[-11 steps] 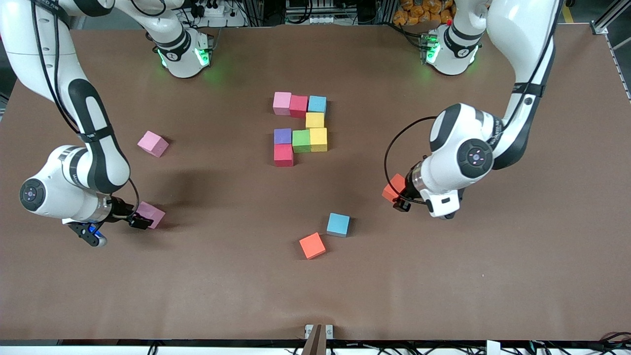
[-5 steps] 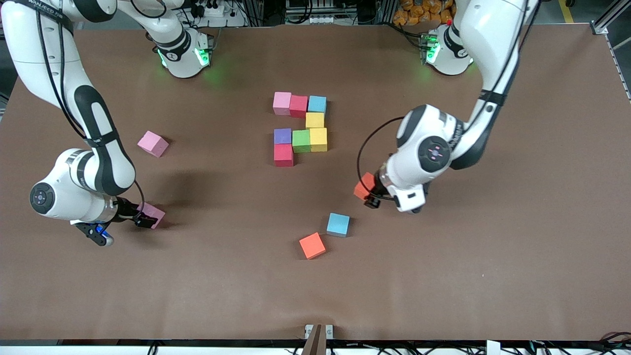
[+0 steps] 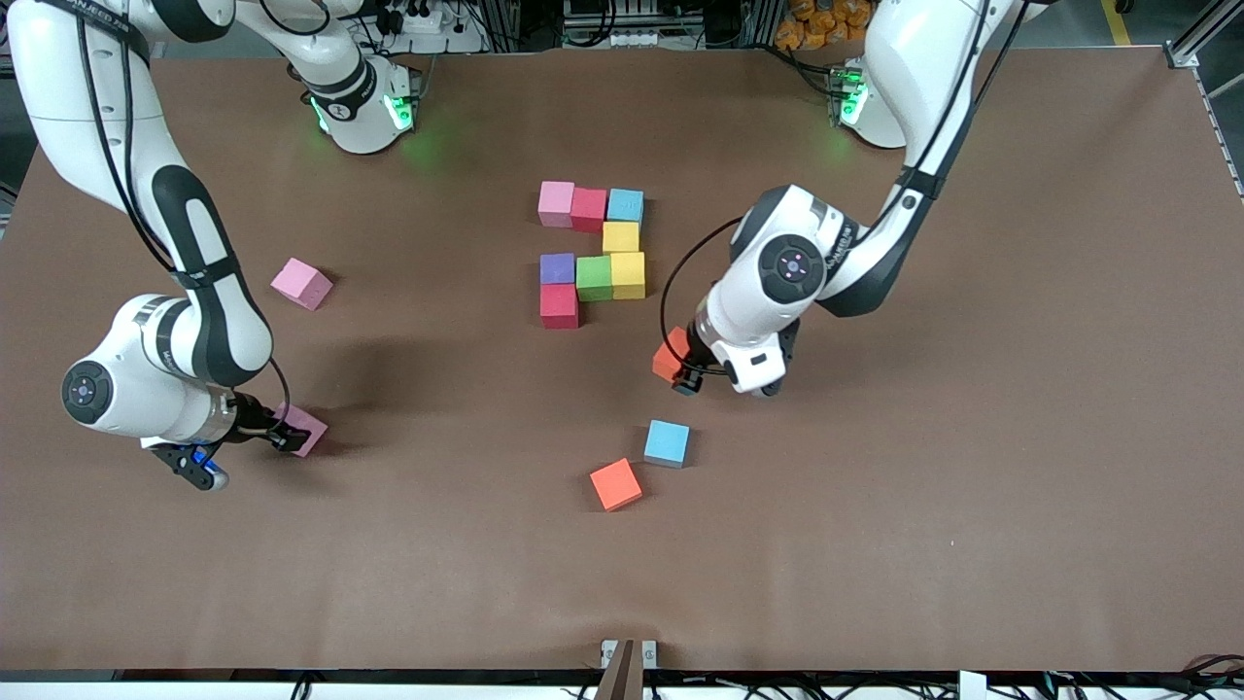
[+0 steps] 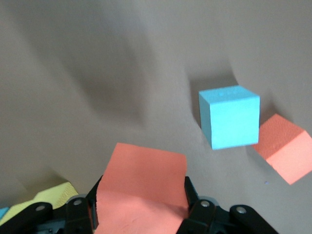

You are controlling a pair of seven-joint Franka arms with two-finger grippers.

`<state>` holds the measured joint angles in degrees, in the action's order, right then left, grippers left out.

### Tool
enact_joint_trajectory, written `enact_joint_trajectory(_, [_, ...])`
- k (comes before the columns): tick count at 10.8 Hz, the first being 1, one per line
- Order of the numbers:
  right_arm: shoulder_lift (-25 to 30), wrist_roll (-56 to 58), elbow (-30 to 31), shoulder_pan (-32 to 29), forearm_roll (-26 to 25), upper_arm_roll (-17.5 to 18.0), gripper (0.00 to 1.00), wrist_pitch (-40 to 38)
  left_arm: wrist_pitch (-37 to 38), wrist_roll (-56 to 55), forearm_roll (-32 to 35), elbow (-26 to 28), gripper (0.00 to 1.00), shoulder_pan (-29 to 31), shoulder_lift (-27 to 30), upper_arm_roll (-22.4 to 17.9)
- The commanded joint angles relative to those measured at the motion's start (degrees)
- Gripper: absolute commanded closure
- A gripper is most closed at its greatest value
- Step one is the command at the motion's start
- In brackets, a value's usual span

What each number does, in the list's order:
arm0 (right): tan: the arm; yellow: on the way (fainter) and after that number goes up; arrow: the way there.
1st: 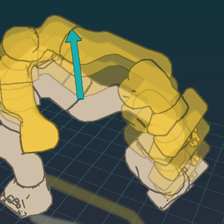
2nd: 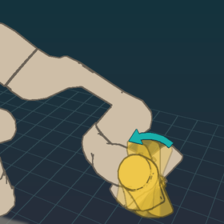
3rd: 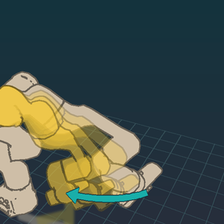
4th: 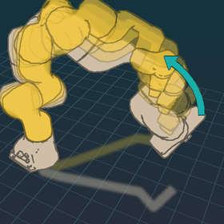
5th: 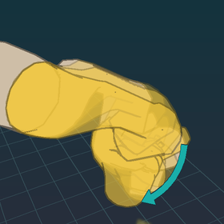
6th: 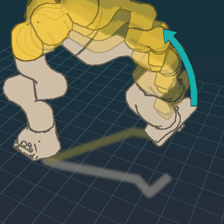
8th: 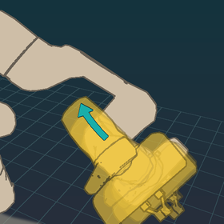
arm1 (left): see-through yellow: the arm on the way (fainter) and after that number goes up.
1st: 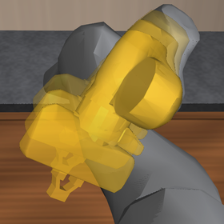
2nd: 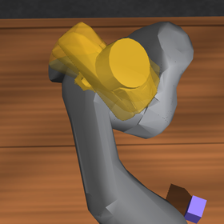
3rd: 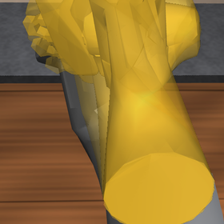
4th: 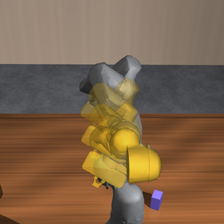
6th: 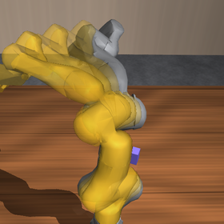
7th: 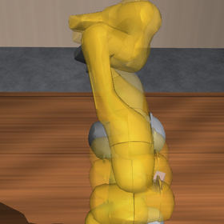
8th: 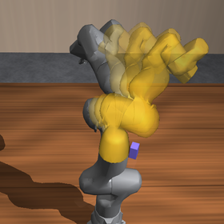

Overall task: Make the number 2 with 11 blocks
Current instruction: 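Grasp light pink with the right gripper while the left gripper carries orange, then carry the light pink block to the cluster with the right gripper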

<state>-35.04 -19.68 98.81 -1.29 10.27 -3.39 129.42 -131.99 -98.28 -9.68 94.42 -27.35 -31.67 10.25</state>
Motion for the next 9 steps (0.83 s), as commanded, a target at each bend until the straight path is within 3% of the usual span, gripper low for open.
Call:
enact_joint_trajectory(1, [9.95,5.40,3.83,2.50,-3.40,-0.04,0.65,-3.81,-1.43,-1.65,-0.69,-1.08,1.00,-1.39,-1.20,-0.76])
enact_joint_trajectory(6, [22.01,39.82,12.36,13.05,-3.68,0.14,0.66,-4.27,-3.01,-8.76,-0.78,-1.08,1.00,-1.31,-1.11,-1.20])
enact_joint_trajectory(9, [23.35,43.77,15.01,18.41,-2.98,0.14,0.66,-3.21,-3.01,-12.01,-0.70,-0.99,1.00,0.18,-0.06,-3.04])
